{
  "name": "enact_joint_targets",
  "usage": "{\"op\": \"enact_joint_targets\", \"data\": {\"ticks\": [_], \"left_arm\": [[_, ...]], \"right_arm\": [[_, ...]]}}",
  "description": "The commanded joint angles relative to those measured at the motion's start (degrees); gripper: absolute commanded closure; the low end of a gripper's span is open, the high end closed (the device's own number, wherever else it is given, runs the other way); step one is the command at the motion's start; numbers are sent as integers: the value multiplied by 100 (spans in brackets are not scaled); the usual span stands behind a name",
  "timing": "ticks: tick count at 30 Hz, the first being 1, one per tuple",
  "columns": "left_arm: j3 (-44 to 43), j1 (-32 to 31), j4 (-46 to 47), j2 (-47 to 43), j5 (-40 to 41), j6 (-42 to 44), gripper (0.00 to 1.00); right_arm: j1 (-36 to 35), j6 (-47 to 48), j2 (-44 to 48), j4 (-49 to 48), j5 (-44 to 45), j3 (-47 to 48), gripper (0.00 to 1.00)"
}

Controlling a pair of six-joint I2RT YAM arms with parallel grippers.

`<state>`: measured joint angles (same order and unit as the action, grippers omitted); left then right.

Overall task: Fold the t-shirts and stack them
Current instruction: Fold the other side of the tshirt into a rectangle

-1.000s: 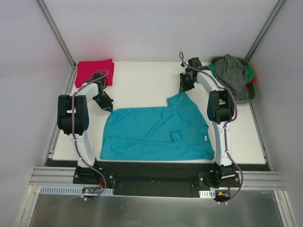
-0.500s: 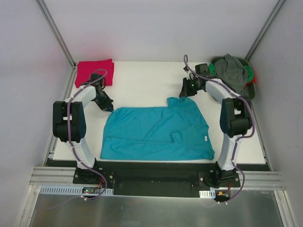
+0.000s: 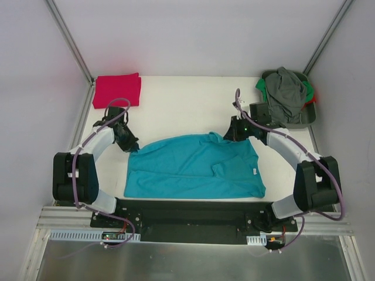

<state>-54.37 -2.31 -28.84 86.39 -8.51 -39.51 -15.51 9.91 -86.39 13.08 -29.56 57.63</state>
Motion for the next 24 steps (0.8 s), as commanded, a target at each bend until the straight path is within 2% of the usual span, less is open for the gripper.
{"op": "enact_joint_targets", "data": {"ticks": [1,5,9,14,20,24], "left_arm": [[321,-42,308,-701,130,57,100],[628,-42,414,-1299,166,66,100],[910,-42,476,-1642,140,127,100],[1226,-42,467,-1941,60,136,100],[1727,-42,476,-2626,446,83,100],[1930,-33,476,-3004,552,48,100]], "right_arm": [[4,-314,877,-403,214,-479,100],[4,-472,1606,-246,661,-893,100],[-5,-420,2116,97,688,-1095,99],[-5,-376,2582,449,715,-1341,100],[4,-411,3180,652,1075,-1675,100],[-5,-464,3304,634,979,-1869,100]]}}
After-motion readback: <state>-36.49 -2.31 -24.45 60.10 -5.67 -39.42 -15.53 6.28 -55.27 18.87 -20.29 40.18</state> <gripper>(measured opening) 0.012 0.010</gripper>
